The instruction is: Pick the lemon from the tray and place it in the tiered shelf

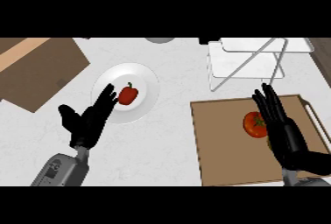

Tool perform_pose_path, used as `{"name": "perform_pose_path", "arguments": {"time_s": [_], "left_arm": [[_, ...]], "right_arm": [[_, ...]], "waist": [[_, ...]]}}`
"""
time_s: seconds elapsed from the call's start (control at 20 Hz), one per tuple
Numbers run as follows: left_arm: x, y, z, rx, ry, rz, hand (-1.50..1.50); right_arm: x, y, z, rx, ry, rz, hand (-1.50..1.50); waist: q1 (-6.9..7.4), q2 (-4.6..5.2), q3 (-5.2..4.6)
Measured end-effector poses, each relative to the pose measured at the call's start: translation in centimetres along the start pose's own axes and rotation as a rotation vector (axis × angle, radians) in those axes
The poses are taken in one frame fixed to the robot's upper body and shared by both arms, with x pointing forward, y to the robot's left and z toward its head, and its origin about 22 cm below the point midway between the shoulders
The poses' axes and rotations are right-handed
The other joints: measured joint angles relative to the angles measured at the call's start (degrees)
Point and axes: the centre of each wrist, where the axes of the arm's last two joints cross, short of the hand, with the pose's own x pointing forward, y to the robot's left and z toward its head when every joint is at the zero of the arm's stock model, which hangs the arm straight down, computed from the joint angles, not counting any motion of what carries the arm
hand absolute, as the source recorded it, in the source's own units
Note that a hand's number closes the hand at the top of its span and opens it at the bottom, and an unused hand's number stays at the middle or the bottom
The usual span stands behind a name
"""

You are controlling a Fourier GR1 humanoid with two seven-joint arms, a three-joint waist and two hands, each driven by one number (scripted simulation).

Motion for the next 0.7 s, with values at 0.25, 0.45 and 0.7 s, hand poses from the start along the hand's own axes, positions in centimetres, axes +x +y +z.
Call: {"name": "perform_pose_path", "arguments": {"time_s": [0.25,0.45,0.7], "left_arm": [[1.0,1.5,0.1,0.046,-0.092,-0.135,0.0],[1.6,2.3,0.2,0.077,-0.128,-0.195,0.0],[1.7,2.1,0.4,0.077,-0.163,-0.251,0.0]], "right_arm": [[0.3,-6.4,0.4,-0.254,0.073,0.058,-1.5],[0.1,-8.6,0.9,-0.501,0.091,-0.06,1.5],[-3.0,-14.6,6.2,-0.935,0.259,0.286,-1.5]], "waist": [[-0.74,0.44,0.02],[-3.08,0.04,0.53],[-2.42,1.14,0.08]]}}
